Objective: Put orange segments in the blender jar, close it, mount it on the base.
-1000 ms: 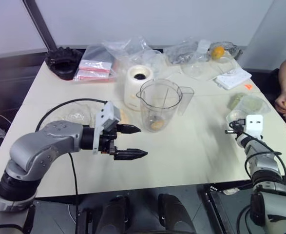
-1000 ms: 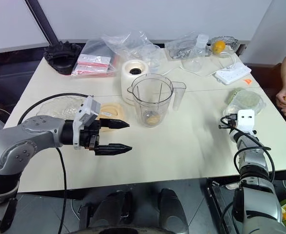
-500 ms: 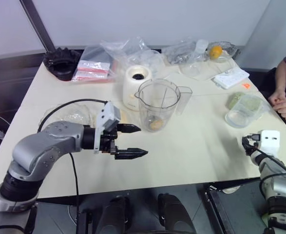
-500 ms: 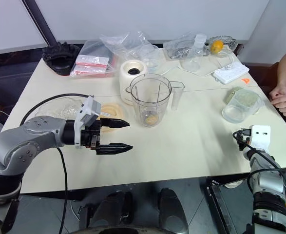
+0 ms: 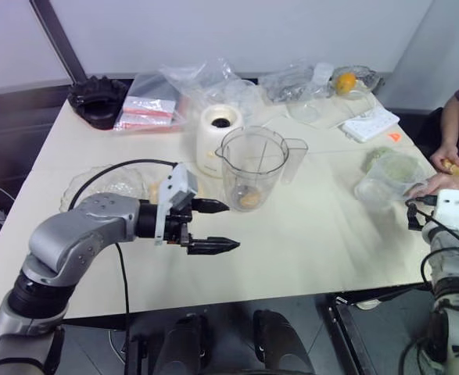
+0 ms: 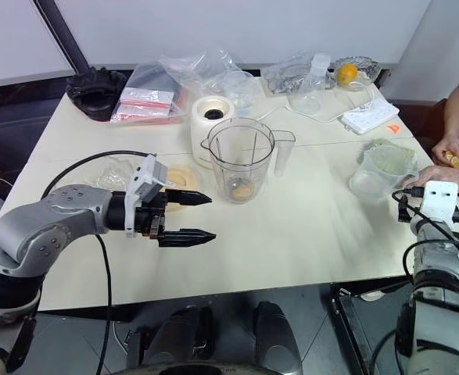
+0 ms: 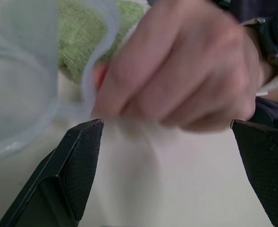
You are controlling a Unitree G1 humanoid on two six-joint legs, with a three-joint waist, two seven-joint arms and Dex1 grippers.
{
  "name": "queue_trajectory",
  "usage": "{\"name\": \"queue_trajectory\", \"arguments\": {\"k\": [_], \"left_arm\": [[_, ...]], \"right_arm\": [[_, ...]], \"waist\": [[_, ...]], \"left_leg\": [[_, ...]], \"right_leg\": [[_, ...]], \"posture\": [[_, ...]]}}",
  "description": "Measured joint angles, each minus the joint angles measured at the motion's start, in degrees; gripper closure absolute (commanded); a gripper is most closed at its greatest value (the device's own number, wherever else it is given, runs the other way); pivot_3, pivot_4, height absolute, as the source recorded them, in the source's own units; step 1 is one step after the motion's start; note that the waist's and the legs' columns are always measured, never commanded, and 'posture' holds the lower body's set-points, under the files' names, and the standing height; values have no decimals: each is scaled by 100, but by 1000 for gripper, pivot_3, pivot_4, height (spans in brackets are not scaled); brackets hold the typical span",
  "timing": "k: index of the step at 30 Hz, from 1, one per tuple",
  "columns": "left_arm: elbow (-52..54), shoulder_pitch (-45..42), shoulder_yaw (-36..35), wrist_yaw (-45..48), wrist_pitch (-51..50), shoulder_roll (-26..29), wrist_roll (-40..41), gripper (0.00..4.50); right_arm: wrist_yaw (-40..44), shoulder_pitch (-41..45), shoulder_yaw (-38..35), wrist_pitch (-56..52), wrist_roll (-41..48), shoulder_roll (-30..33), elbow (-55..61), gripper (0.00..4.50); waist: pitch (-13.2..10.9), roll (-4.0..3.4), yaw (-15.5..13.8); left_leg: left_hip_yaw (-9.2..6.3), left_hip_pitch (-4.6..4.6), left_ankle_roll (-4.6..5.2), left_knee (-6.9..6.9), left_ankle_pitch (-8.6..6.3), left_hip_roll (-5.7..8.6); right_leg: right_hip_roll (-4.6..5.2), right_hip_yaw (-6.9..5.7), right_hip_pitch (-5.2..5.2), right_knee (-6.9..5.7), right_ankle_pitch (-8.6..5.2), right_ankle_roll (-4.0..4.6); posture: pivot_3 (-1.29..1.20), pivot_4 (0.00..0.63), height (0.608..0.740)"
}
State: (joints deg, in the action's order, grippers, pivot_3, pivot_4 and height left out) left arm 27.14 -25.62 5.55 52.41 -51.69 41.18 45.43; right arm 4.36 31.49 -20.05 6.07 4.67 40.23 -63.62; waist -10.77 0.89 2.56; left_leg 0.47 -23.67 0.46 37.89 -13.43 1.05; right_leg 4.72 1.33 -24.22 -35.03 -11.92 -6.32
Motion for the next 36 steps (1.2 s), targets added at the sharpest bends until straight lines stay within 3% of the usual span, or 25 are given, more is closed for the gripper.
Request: {"name": "queue_trajectory", "arguments": {"k": [12, 27, 36], "left_arm": [[58, 56, -8, -103, -3, 68, 2, 0], [58, 54, -8, -74, -3, 171, 3, 0], [129, 55, -43, -90, -50, 321, 23, 0]], "right_arm": [[139, 353, 199, 313, -20, -130, -460, 51], [-313, 853, 270, 326, -147, -96, -922, 51], [-502, 934, -149, 419, 246, -311, -1005, 51]], "waist": [[0, 0, 0], [-1, 1, 3], [-2, 2, 5]], "left_leg": [[0, 0, 0, 0, 0, -1], [0, 0, 0, 0, 0, 0], [0, 0, 0, -1, 0, 0]], "right_leg": [[0, 2, 1, 0, 0, -1], [-1, 3, 1, 0, 0, -1], [-1, 3, 1, 0, 0, -1]], "posture": [[0, 150, 740], [0, 150, 740], [0, 150, 740]]}}
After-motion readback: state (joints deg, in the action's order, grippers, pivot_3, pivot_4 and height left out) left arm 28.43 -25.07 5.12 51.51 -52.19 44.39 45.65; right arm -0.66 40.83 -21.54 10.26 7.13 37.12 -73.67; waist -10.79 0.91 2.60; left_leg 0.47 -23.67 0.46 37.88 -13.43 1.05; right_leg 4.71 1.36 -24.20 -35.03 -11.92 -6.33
